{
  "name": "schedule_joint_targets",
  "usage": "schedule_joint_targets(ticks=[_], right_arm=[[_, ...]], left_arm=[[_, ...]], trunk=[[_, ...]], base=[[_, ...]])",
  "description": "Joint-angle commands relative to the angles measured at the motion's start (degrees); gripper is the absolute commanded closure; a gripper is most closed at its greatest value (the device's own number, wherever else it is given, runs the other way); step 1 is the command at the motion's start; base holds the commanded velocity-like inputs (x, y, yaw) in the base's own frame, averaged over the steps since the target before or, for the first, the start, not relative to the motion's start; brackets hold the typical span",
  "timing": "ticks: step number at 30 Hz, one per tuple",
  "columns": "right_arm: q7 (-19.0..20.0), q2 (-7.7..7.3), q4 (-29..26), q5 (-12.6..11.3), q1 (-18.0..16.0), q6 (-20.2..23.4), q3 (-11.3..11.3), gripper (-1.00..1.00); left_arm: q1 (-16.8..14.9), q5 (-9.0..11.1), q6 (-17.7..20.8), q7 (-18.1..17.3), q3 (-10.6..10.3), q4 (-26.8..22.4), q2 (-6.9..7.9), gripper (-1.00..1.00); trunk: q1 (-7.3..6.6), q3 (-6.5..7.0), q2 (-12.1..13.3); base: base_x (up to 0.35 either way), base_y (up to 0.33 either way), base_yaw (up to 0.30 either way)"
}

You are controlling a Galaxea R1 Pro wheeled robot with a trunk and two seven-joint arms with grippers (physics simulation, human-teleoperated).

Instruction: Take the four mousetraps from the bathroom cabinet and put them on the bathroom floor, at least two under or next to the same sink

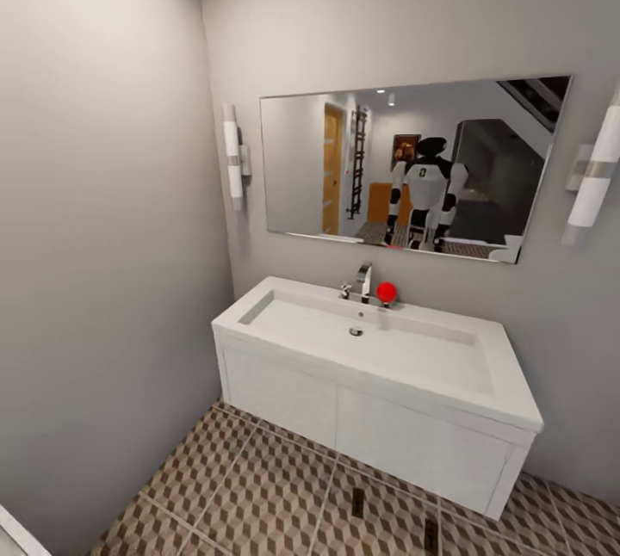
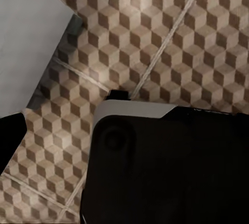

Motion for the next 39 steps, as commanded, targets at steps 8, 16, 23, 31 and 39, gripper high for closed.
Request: schedule_joint_targets(ticks=[8,16,23,31,39], right_arm=[[-0.1,1.6,0.2,-0.4,2.0,-0.2,0.5,-1.0],[-0.1,2.7,0.2,-0.3,3.4,-0.2,0.5,-1.0],[-0.1,2.87,0.2,-0.3,3.6,-0.2,0.5,-1.0],[-0.3,2.9,0.1,-0.3,3.7,-0.2,0.5,-1.0],[-0.3,2.86,0.1,-0.3,3.7,-0.3,0.5,-1.0]], left_arm=[[0.6,4.2,-0.4,0.0,-0.5,0.0,0.11,-1.0],[0.9,5.5,-0.7,0.0,-0.5,0.0,0.1,-1.0],[0.9,5.7,-0.9,0.0,-0.6,0.0,0.01,-1.0],[0.9,5.7,-0.9,0.0,-0.6,-0.1,-0.01,-1.0],[0.9,5.8,-0.8,0.0,-0.6,0.0,-0.02,-1.0]], trunk=[[0.02,0.29,0.0],[0.02,0.6,0.0],[0.02,0.86,0.0],[0.02,0.97,0.0],[0.02,0.99,0.0]], base=[[0.0,0.0,0.259],[0.0,0.0,0.259],[0.0,0.0,0.248],[0.0,0.0,0.085],[0.0,0.0,0.017]])
